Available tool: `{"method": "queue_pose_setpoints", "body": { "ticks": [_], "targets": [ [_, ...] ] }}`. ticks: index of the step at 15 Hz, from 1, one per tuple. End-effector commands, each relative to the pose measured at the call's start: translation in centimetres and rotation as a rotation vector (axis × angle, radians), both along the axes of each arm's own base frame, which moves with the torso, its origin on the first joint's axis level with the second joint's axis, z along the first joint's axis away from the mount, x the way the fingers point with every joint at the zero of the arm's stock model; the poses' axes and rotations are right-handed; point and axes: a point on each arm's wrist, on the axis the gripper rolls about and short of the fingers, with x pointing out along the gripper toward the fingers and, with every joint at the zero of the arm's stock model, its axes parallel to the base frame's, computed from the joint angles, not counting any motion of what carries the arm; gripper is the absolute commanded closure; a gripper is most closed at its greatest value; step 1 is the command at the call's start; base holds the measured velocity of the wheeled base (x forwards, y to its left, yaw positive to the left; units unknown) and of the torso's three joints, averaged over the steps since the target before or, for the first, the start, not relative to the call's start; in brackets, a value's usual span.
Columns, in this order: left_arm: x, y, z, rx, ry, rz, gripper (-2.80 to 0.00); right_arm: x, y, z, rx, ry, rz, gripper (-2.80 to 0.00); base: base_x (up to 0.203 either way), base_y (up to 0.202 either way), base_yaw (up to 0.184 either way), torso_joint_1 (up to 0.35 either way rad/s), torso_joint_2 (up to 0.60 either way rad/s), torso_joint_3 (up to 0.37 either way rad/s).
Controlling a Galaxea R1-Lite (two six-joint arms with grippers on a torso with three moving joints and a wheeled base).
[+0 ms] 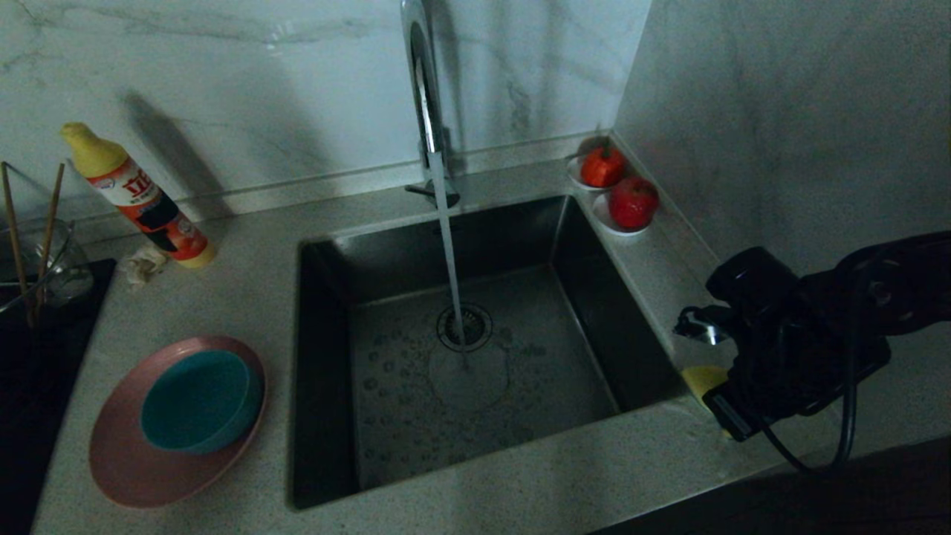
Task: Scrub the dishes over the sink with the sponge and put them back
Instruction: Pick up a bowl and the sponge
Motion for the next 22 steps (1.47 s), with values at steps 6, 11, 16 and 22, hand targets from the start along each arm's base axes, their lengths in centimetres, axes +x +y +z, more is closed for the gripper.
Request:
{"method": "queue_pose_setpoints", "body": {
  "ticks": [6, 11, 16, 22],
  "targets": [
    [0.0, 0.0, 0.0, 0.000, 0.000, 0.001, 0.00, -3.5, -1.1, 6.4, 0.045, -0.101, 0.010, 0.00, 0.000, 0.000, 0.000, 0.000, 0.00, 0.000],
    [0.0, 0.0, 0.0, 0.000, 0.000, 0.001, 0.00, -5.2, -0.6, 9.9, 0.142, -0.189, 0.045, 0.00, 0.000, 0.000, 0.000, 0.000, 0.00, 0.000],
    [0.0, 0.0, 0.0, 0.000, 0.000, 0.001, 0.00, -6.8, 2.6, 11.4, 0.228, -0.224, 0.123, 0.00, 0.000, 0.000, 0.000, 0.000, 0.00, 0.000],
    [0.0, 0.0, 0.0, 0.000, 0.000, 0.001, 0.00, -9.0, 6.3, 11.4, 0.301, -0.187, 0.195, 0.00, 0.000, 0.000, 0.000, 0.000, 0.00, 0.000]
  ]
}}
